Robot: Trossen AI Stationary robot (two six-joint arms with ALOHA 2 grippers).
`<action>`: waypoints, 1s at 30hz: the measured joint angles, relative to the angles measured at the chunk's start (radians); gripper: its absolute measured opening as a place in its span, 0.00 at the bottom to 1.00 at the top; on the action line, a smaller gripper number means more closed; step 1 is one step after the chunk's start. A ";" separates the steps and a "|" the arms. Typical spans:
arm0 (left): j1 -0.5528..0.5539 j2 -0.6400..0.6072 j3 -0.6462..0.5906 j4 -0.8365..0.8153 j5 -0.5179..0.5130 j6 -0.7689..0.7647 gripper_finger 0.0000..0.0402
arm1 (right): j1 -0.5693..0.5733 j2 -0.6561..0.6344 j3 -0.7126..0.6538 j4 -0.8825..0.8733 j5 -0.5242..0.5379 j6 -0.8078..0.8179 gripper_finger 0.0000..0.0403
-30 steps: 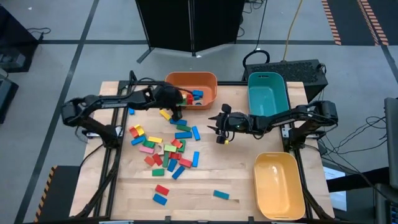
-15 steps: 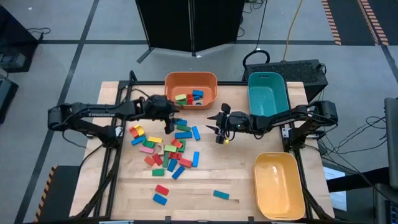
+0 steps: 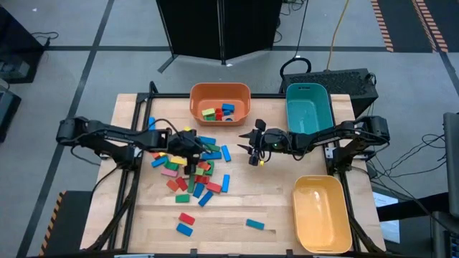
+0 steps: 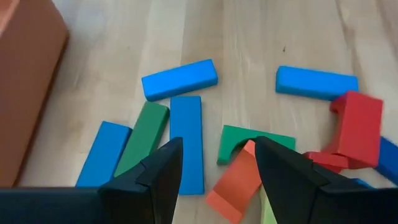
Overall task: Sort blocks by size
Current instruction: Put the green arch block into the orange bin
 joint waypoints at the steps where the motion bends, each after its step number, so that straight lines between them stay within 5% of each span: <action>1: -0.004 0.013 0.000 0.001 -0.006 0.007 0.51 | 0.002 0.000 0.000 0.000 0.000 0.002 0.39; 18: -0.005 0.245 0.001 0.130 -0.016 0.060 0.51 | 0.024 0.000 0.000 -0.027 0.000 -0.021 0.39; 30: -0.005 0.295 0.003 0.186 -0.021 0.053 0.46 | 0.022 0.000 0.000 -0.020 0.000 -0.116 0.39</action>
